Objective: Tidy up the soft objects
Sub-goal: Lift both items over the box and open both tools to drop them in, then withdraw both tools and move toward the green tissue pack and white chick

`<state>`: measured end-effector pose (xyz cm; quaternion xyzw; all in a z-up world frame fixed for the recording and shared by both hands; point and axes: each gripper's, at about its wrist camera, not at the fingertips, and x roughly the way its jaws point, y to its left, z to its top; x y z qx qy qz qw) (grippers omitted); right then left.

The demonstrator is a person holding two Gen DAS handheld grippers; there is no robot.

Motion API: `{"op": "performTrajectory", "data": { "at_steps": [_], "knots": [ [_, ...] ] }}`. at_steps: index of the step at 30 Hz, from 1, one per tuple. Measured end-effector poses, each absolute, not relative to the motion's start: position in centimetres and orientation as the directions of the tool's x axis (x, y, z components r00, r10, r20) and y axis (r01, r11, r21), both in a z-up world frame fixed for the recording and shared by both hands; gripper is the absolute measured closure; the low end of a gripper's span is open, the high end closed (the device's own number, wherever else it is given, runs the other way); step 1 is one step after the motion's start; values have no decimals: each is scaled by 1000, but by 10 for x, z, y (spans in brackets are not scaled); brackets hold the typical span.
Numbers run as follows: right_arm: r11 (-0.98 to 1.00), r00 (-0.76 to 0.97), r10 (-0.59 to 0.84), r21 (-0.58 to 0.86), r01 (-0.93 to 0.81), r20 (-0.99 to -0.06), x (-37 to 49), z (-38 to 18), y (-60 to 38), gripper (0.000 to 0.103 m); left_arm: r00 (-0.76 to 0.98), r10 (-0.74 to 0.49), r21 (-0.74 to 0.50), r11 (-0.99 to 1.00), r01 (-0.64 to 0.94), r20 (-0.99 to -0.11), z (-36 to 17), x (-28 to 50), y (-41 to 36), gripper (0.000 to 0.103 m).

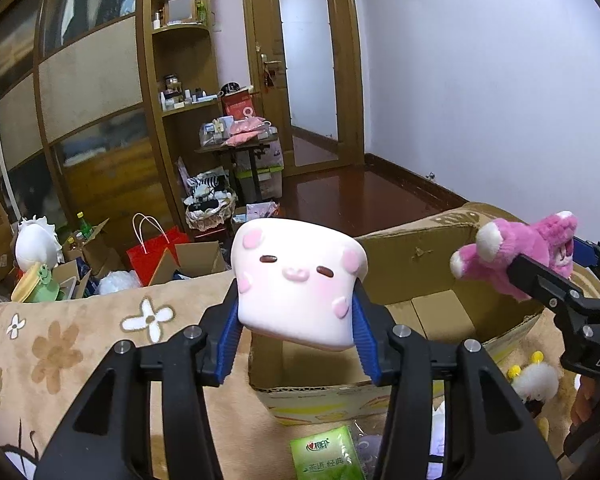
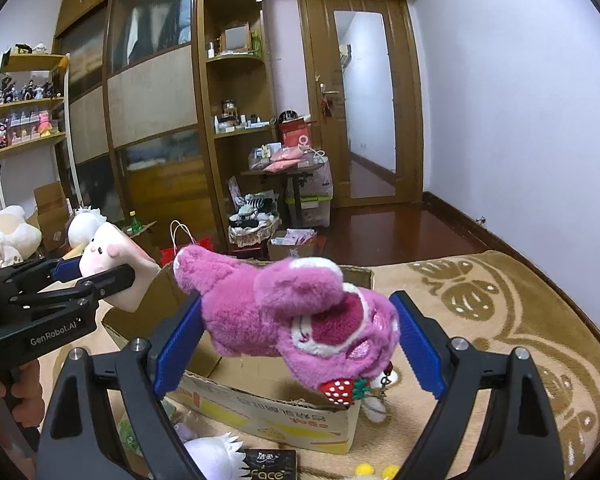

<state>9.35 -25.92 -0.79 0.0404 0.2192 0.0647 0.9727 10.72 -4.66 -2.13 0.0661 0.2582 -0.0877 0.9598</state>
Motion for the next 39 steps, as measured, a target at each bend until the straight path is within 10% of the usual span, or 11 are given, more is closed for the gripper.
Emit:
{"op": "performTrajectory", "data": {
  "at_steps": [22, 39],
  "knots": [
    [984, 858, 174, 111, -137, -483, 117, -28, -257, 7, 782, -137, 74, 971, 227, -608, -43, 126, -61, 42],
    [984, 854, 175, 115, -135, -490, 104, -27, -258, 0, 766, -108, 63, 980, 190, -633, -36, 125, -47, 10]
  ]
}}
